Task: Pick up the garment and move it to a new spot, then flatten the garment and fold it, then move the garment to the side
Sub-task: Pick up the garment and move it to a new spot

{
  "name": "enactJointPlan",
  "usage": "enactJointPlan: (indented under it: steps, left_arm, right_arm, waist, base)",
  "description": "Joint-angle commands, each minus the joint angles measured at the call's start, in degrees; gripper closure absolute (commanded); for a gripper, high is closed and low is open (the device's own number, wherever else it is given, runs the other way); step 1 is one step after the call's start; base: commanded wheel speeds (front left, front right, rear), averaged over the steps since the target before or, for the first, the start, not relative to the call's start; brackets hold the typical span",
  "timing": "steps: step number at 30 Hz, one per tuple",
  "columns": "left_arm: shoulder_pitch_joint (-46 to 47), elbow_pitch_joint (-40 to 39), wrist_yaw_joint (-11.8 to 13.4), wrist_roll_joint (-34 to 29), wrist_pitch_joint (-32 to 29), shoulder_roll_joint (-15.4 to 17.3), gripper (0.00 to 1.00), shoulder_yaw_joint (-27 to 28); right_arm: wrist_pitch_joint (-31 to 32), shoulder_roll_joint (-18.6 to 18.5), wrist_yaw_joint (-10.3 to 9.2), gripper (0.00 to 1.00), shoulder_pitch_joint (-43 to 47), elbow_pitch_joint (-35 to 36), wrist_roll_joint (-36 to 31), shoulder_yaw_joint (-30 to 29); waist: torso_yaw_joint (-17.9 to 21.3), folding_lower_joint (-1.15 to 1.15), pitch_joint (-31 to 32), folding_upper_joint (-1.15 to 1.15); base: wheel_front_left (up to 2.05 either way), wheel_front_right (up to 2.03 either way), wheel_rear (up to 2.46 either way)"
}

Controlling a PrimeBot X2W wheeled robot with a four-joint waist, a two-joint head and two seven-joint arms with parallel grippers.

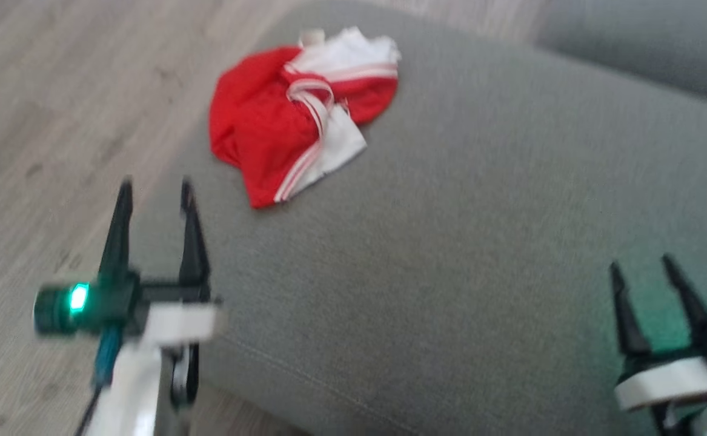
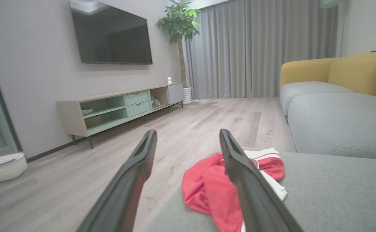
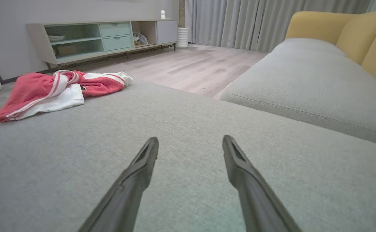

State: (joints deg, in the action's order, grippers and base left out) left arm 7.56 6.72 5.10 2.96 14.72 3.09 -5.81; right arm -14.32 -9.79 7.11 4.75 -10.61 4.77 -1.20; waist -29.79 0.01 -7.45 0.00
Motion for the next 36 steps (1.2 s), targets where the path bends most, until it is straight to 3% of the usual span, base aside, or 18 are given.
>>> enactJointPlan:
  steps: [1,5,10,18,19,20,21,28,36]
  left_arm:
    - [6.2,0.4,-0.8,-0.4,0.3,0.1,0.0,0.9]
    - [17.5,11.1,-3.8,1.1,0.3,0.0,0.0,-1.5]
    - [25.6,23.9,-5.8,4.4,0.2,-0.2,0.0,-3.7]
    - [34.6,45.2,-4.3,12.7,-4.7,-0.2,0.0,-8.2]
    - [35.3,46.7,-3.7,13.0,-4.2,-0.2,0.1,-8.3]
    - [36.1,48.1,-3.0,13.2,-3.5,-0.2,0.58,-8.2]
    - [36.8,49.3,-2.5,13.2,-2.8,-0.2,1.0,-8.2]
    - [40.1,50.7,-2.5,12.2,0.1,1.7,1.0,-8.0]
    - [40.5,32.6,-4.1,5.5,0.3,8.0,1.0,-10.4]
  right_arm:
    - [-0.7,-3.2,0.37,0.0,-3.6,3.2,-0.3,0.6]
    - [-0.7,-7.2,0.37,0.0,-7.1,6.5,-0.8,-1.1]
    - [-0.7,-8.2,0.37,0.0,-8.9,9.4,-1.8,-3.3]
    - [-0.7,-8.8,0.37,0.0,-9.7,11.8,-2.5,-5.0]
    - [-0.7,-8.8,0.37,0.0,-9.7,11.8,-2.5,-5.0]
    - [-0.7,-8.8,0.37,0.0,-9.7,11.8,-2.5,-5.1]
    - [-0.7,-8.8,0.37,0.0,-9.7,11.8,-2.5,-5.0]
    - [-0.7,-5.9,0.37,0.0,-10.3,10.3,-2.1,-3.5]
    - [-0.7,1.8,0.37,0.0,-10.5,7.9,-3.4,-1.3]
  waist:
    - [2.2,-0.01,-8.3,0.0]
    - [4.1,-0.01,-14.6,0.0]
    - [5.2,-0.01,-17.6,0.0]
    - [7.6,-0.01,-20.2,0.0]
    - [7.7,-0.01,-20.2,0.0]
    - [7.8,-0.01,-20.2,0.0]
    - [7.9,-0.01,-20.0,0.0]
    - [9.4,-0.01,-14.8,0.0]
    - [17.1,-0.01,-1.2,0.0]
  base:
    - [0.0,0.0,0.0]
    - [0.0,0.0,0.0]
    - [0.0,0.0,0.0]
    - [0.0,0.0,0.0]
    - [0.0,0.0,0.0]
    - [0.0,0.0,0.0]
    - [0.0,0.0,0.0]
    - [0.0,0.0,0.0]
    - [0.0,0.0,0.0]
